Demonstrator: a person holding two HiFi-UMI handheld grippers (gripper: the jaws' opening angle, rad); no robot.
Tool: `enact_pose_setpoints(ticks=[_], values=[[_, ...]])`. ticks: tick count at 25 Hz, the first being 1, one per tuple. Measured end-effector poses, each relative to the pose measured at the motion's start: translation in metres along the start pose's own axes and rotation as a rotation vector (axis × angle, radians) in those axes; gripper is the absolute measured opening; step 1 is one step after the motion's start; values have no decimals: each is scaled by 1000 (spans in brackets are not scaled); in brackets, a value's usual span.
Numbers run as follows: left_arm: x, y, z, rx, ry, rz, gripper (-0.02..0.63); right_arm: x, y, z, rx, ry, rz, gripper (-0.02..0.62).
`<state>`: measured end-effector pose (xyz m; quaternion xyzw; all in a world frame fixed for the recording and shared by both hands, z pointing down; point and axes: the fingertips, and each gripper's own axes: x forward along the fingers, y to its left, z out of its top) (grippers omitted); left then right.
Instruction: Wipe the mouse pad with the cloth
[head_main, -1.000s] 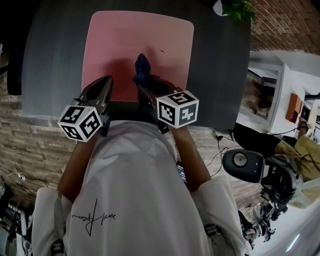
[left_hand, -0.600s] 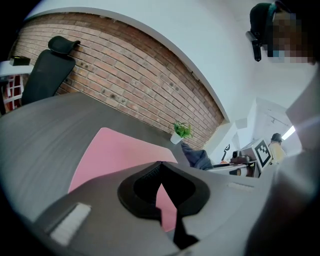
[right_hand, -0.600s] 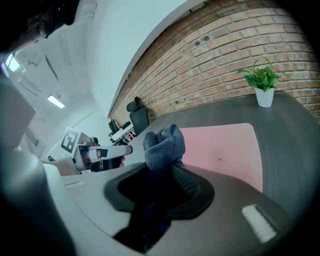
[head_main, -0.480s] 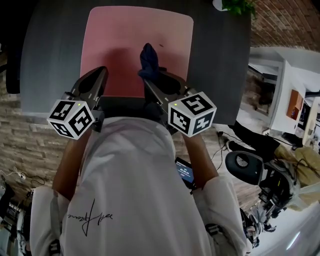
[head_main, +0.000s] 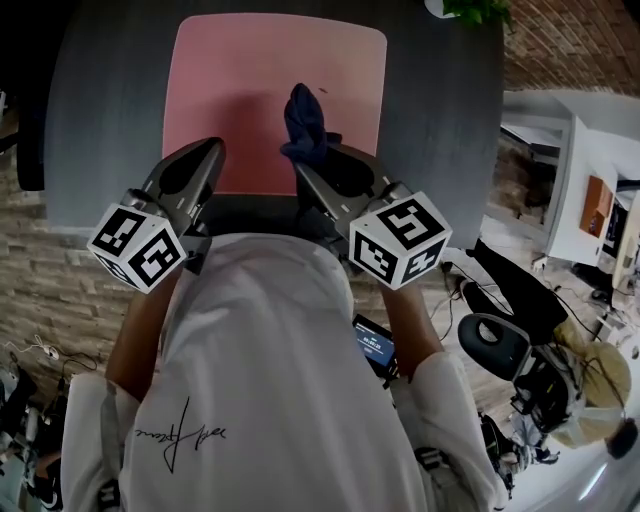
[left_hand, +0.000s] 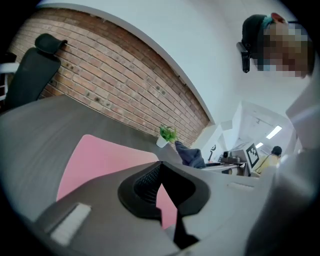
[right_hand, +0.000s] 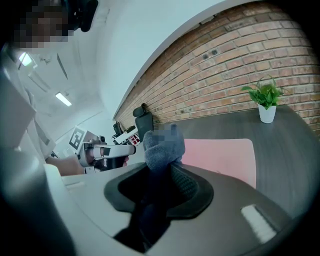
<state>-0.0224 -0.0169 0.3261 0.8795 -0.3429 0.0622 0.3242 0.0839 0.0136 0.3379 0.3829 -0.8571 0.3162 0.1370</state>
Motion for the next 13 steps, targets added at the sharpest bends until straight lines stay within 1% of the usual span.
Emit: enact_pose_setpoints(ticks=[2, 5, 9, 13], values=[[2, -10, 0, 2, 21, -53, 12, -3, -2, -1, 3, 0, 3, 120], [3, -17, -3, 12, 34, -75, 15, -7, -4, -5, 7, 10, 0, 120], [-2, -18, -8, 42, 48, -51, 15, -13, 0, -8, -27, 15, 6, 120], [-3, -16, -14, 41, 55, -22, 15, -20, 1, -12, -39, 11, 23, 120]])
